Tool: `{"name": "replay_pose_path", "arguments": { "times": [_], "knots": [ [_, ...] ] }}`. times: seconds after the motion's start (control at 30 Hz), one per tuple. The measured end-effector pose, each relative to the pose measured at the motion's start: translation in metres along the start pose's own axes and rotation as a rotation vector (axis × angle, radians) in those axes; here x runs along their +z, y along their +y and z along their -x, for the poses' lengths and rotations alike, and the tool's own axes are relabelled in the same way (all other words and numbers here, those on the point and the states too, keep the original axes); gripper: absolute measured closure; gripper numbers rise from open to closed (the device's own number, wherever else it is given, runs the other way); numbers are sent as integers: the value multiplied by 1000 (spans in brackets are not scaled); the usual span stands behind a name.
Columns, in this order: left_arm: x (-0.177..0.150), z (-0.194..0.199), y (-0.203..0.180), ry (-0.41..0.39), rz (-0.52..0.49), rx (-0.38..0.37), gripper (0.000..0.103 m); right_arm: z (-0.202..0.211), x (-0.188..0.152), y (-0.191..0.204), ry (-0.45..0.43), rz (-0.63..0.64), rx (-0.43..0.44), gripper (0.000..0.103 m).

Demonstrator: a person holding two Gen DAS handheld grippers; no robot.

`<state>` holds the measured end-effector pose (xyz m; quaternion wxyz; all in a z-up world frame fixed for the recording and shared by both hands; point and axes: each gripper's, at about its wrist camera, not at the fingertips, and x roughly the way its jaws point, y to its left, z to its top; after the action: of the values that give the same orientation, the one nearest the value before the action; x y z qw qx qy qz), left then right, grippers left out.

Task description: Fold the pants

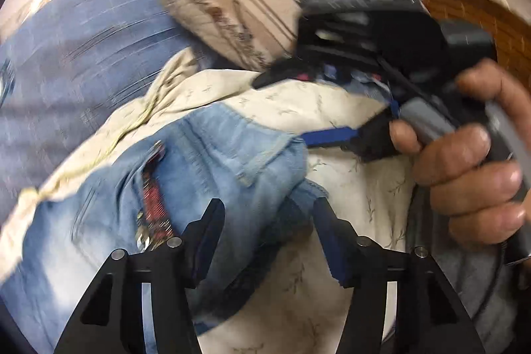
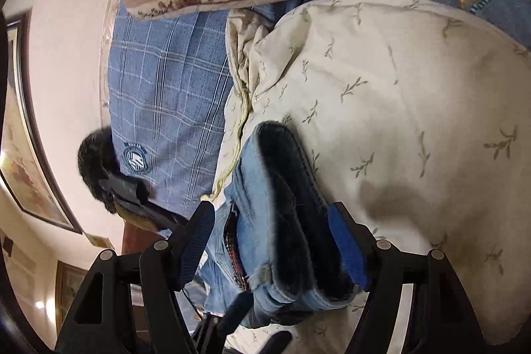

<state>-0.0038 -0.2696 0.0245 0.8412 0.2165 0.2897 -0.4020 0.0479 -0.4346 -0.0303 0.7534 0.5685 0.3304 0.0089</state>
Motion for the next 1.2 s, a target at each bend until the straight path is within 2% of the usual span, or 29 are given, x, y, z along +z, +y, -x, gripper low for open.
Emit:
{"name": "replay_pose_path", "arguments": {
  "times": [0.07, 0.2, 0.27, 0.33, 0.37, 0.47, 0.57, 0.63, 0.73, 0.8, 0.87, 0.93, 1.0, 1.2],
  "knots": [
    [2, -12, -10, 30, -64, -2, 51, 2, 1, -2, -7, -10, 5, 30],
    [-3, -36, -31, 67, -220, 73, 53, 6, 5, -8, -13, -37, 19, 30],
    [-11, -38, -34, 42, -251, 86, 62, 6, 7, -10, -11, -42, 21, 30],
    [-15, -34, -29, 38, -237, 66, 71, 5, 7, -10, -6, -43, 23, 30],
    [-14, -31, -23, 38, -202, 39, 75, 4, 7, -10, -2, -42, 22, 30],
    [-4, -14, 9, 0, 8, -71, 84, -4, 5, -7, 32, -34, 22, 30],
    [0, -4, 37, -18, 196, -171, 87, -15, 2, -6, 80, -28, 22, 29],
    [-3, 0, 46, -24, 247, -194, 87, -22, 1, -7, 108, -32, 26, 28],
    [-6, 2, 48, -29, 265, -194, 87, -34, -3, -6, 151, -30, 42, 29],
    [-9, 1, 48, -25, 274, -191, 87, -40, -5, 0, 172, 7, 44, 45],
    [-12, 5, 50, -35, 287, -194, 87, -36, -7, 14, 125, 103, -29, 74],
    [-11, 9, 52, -50, 304, -203, 87, -32, -10, 21, 97, 153, -61, 89],
    [-12, 19, 57, -77, 336, -219, 87, -26, -14, 31, 76, 193, -19, 90],
    [-28, 64, 94, -196, 496, -287, 87, -22, -37, 92, 35, 372, 21, 91]
  ]
}}
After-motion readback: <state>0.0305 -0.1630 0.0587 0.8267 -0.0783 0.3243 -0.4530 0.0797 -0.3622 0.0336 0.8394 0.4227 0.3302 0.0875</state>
